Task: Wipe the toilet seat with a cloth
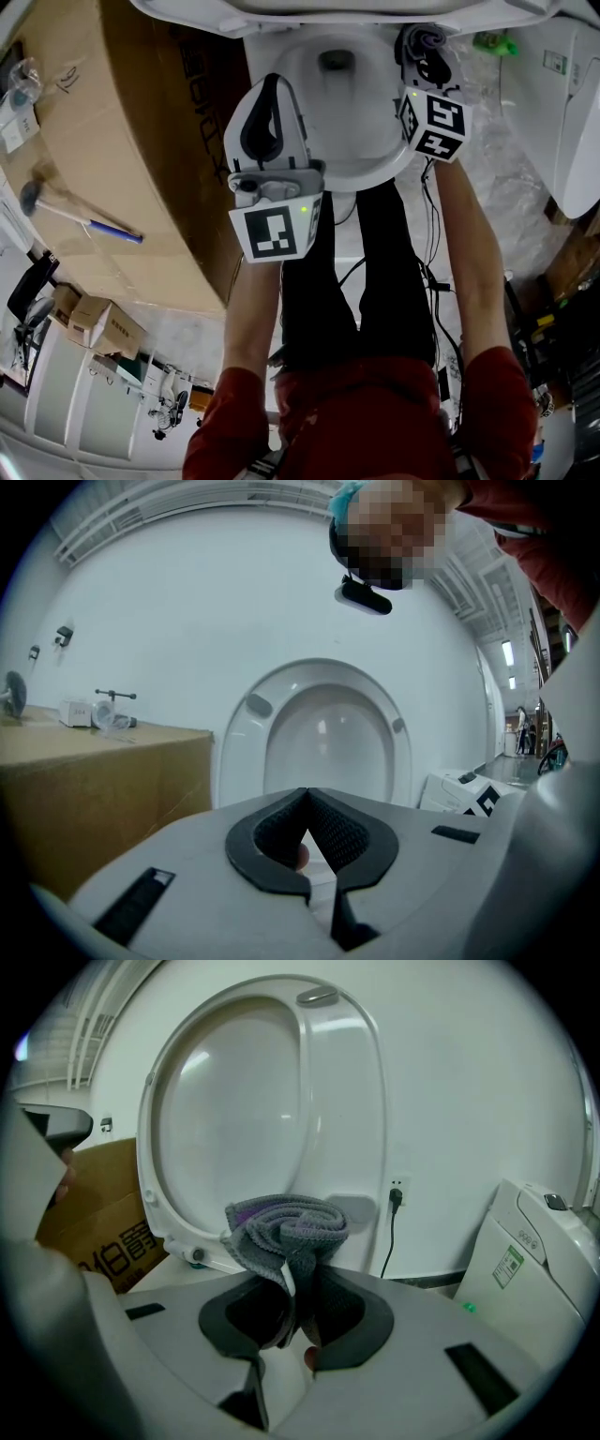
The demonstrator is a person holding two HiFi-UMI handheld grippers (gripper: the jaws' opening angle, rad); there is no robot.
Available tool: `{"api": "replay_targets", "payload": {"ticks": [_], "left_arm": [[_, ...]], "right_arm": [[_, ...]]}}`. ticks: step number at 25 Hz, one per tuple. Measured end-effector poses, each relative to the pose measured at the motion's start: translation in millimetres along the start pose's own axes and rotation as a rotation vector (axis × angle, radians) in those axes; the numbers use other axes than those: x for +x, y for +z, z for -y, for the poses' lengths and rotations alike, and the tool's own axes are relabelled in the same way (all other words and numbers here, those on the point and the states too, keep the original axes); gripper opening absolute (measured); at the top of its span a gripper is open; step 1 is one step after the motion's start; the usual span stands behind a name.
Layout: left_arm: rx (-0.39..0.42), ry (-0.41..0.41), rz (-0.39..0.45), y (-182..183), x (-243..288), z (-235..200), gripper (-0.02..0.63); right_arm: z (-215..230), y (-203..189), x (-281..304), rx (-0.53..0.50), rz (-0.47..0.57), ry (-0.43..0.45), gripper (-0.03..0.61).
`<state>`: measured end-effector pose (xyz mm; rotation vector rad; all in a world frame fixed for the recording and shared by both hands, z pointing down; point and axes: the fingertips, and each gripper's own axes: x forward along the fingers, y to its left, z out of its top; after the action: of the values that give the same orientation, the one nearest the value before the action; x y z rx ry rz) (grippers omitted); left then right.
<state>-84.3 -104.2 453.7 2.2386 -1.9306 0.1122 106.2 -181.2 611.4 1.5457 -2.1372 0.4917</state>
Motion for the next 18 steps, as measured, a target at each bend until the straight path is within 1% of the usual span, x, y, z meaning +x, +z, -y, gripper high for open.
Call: {"api": "replay_targets", "payload": {"ticks": [3,6,12,18], "left_arm": [[0.001,0.004,0.013,15.2,-2.5,-2.5,0.012],[0.003,0.01,0.024,33.2,-6.3,-2.0,0.012],[0.023,-0.004,0.058,79.6,-18.8,8.3,0.011],[-0.016,-0.003,0.08,138.6,-37.8,20.5,0.011]], "right_arm": [[-8.8,8.1,-16.5,0.016,0.002,0.019,0.083],[-19.9,29.4,-38.5,0.039,0.031,0.04,0.083],[-31.9,88.8,-93.8,0.043,0.108,0.057,0.083],[-36.3,159.3,-161.2,0.069,0.195,0.052,0.083]]}}
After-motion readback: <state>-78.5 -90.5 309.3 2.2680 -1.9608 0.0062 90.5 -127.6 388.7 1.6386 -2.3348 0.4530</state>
